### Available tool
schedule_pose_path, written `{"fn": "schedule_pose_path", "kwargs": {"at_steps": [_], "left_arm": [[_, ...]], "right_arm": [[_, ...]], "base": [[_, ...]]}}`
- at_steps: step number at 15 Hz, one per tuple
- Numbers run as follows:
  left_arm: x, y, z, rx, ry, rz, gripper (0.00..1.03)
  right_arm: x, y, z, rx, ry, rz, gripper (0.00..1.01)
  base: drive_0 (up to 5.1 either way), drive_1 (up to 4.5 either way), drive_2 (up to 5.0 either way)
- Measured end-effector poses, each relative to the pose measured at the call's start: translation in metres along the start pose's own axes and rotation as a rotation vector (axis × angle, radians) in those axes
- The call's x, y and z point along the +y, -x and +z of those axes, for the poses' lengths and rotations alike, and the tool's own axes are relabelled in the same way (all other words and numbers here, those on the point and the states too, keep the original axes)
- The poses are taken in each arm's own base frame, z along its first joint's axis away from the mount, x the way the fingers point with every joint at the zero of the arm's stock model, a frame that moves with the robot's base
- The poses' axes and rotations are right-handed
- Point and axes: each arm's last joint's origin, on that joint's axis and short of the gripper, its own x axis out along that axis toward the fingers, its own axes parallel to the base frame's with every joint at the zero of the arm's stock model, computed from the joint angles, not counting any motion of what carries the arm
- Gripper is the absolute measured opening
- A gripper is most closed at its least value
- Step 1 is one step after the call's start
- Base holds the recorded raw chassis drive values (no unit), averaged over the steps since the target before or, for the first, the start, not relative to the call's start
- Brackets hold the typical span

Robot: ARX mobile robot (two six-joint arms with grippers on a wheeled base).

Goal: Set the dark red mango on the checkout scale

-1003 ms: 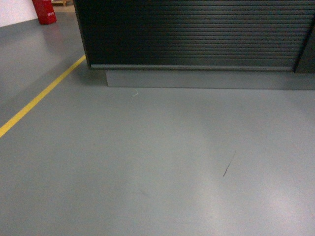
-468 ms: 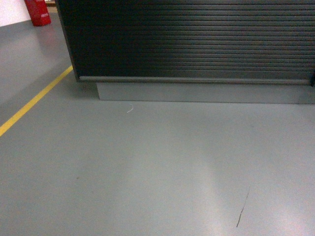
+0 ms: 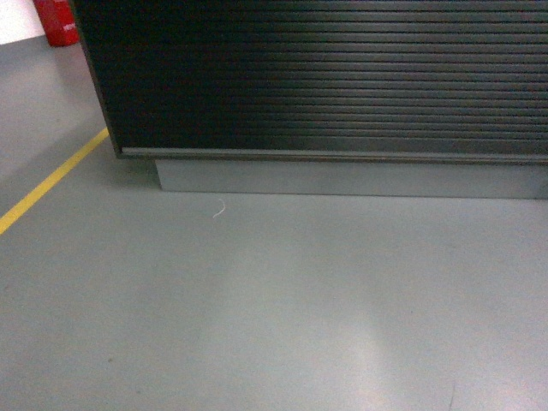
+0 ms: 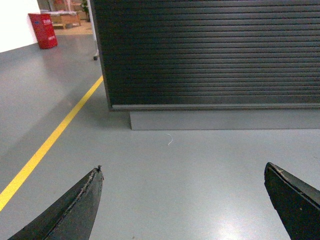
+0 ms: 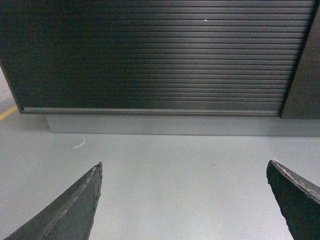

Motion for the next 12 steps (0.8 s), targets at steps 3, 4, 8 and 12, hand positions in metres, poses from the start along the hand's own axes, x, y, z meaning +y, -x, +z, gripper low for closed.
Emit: {"fn": "schedule_pose_path", "kwargs": {"at_steps": [3, 4, 8, 12], "left_arm": [[0.0, 0.0, 0.0001, -0.001, 0.0, -0.001, 0.98], [0.0, 0.0, 0.0003, -0.003, 0.0, -0.001, 0.98], [0.0, 0.0, 0.0003, -0.003, 0.0, -0.001, 0.98], [-0.0001, 0.0, 0.0, 0.0, 0.0, -0.002, 0.98]], "right_arm": [[0.0, 0.0, -0.0004, 0.004, 0.0, 0.0, 0.98], [0.0, 0.0, -0.0001, 0.001, 0.0, 0.0, 0.98], [0.0, 0.0, -0.0004, 0.004, 0.0, 0.0, 0.98], [0.0, 0.0, -0.0006, 0.006, 0.0, 0.0, 0.98]], "base": [[0.0, 4.29, -4.3], [0.2, 4.43, -4.1], [0.2, 4.43, -4.1], [0.2, 4.43, -4.1]]}}
